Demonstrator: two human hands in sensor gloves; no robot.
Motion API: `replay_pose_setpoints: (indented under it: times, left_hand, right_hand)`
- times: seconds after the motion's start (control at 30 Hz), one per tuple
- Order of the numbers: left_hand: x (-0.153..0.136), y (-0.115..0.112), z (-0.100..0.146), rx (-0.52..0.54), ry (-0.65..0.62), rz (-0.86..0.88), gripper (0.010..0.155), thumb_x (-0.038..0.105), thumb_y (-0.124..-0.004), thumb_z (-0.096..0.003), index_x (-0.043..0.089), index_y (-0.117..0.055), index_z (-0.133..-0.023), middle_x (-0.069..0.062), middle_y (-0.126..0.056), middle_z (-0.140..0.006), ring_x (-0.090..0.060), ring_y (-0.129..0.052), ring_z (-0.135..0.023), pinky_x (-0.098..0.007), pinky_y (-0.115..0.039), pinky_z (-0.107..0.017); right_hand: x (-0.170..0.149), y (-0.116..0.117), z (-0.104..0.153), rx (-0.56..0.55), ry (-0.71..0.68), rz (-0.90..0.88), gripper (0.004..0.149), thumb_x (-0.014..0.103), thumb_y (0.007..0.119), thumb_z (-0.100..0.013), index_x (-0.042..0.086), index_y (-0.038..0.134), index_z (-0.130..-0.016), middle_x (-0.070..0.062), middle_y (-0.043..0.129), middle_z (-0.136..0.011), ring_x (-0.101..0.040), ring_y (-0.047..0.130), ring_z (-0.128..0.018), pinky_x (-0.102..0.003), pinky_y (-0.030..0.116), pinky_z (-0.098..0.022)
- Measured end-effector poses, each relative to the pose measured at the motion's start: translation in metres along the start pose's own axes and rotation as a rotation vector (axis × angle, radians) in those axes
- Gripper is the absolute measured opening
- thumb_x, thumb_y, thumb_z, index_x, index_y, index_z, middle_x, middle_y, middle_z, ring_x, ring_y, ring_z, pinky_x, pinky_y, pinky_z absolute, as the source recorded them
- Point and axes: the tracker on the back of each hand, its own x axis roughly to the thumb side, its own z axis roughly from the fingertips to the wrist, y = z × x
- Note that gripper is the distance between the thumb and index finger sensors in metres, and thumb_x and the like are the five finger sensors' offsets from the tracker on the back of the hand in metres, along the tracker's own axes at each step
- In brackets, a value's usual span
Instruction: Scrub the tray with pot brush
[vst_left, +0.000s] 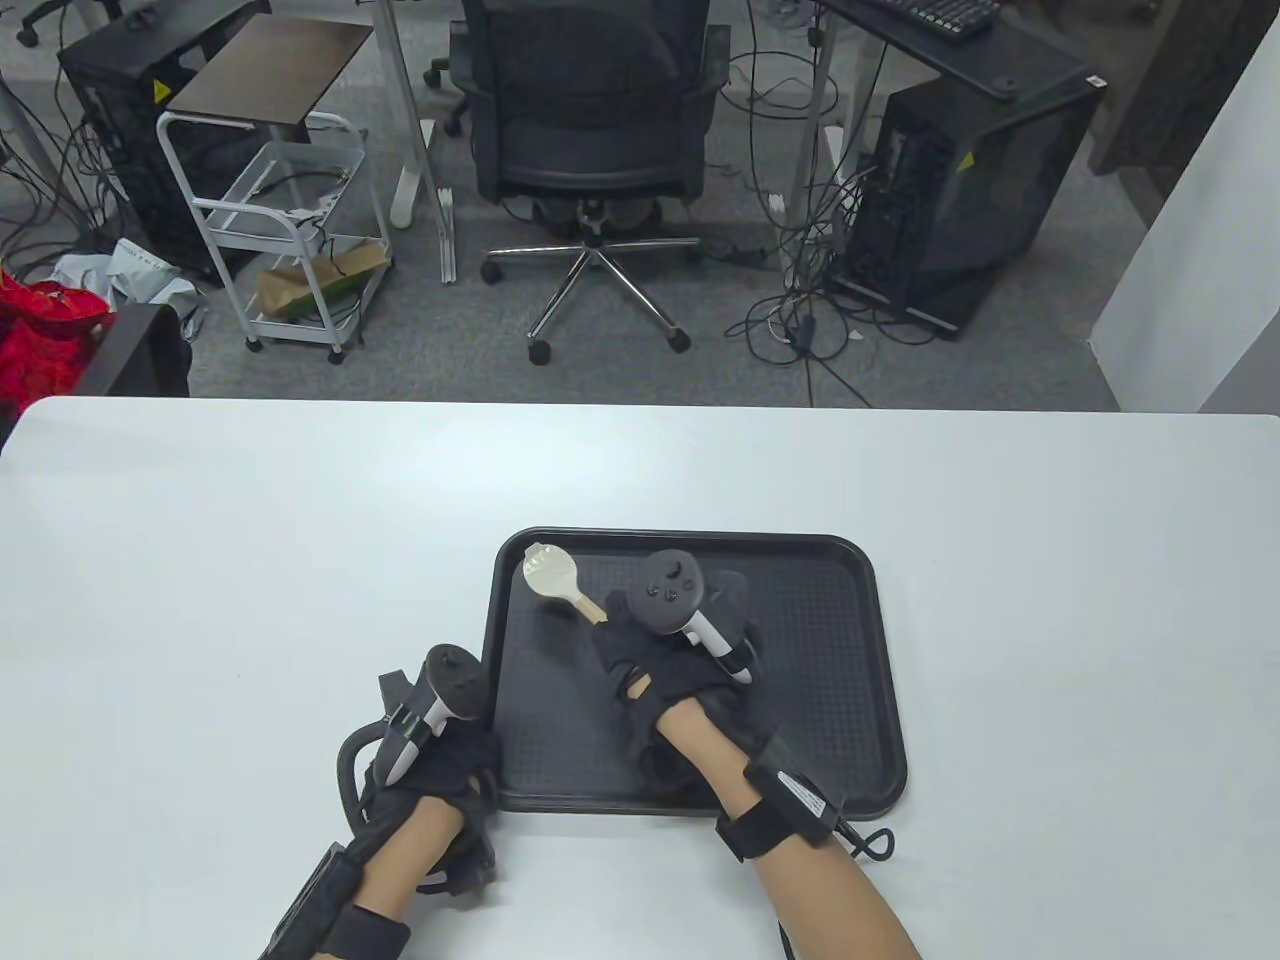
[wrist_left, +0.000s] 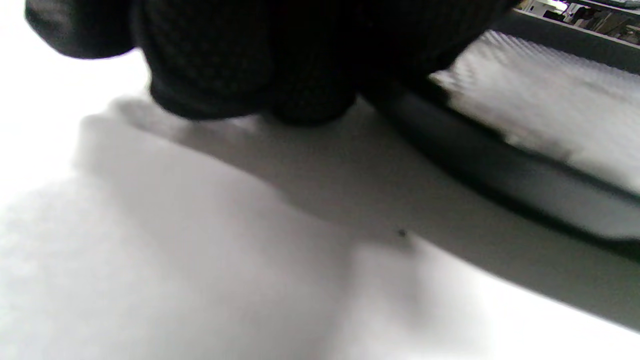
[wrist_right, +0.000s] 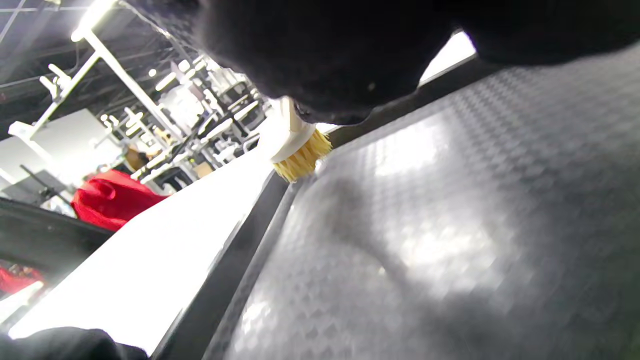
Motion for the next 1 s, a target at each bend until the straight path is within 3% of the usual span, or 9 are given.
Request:
replay_pose_setpoints:
  times: [0.13,0.27,1.0]
  left_hand:
    - [0.000,0.000,0.000,0.002,0.000,-0.006,0.060,0.046,-0.080,-0.0421,0.008,-0.068,-0.086,0.000,-0.091,-0.063,-0.019,-0.100,-0.039,-0.048,-0.083,-0.042]
    - [0.000,0.000,0.000,0.001,0.000,-0.002,0.060,0.046,-0.080,-0.0421,0.008,-0.068,-0.086,0.000,-0.091,-0.063,-0.019,-0.100,-0.039,-0.048,-0.083,-0.042]
    - [0.001,0.000,0.000,0.003,0.003,-0.007,0.060,0.046,-0.080,-0.0420,0.008,-0.068,-0.086,0.000,-0.091,-0.063,-0.019,-0.100,-0.039,-0.048,-0.083,-0.042]
  right_hand:
    - [0.001,0.016,-0.004,0.050,-0.005,-0.037,0.055,0.034,0.076,-0.049,0.004,0.067,-0.094,-0.015,0.092,-0.064,-0.015,0.097,-0.012,-0.040,0.085,-0.016]
    - [-0.004,0.015,-0.007,0.059,0.022,-0.046,0.055,0.033,0.076,-0.049,0.004,0.067,-0.094,-0.015,0.092,-0.064,-0.017,0.097,-0.012,-0.041,0.085,-0.016]
    - [-0.082,-0.070,-0.001,0.207,0.247,0.017,0.054,0.035,0.077,-0.050,0.005,0.070,-0.095,-0.015,0.094,-0.061,-0.023,0.098,-0.017,-0.046,0.083,-0.021]
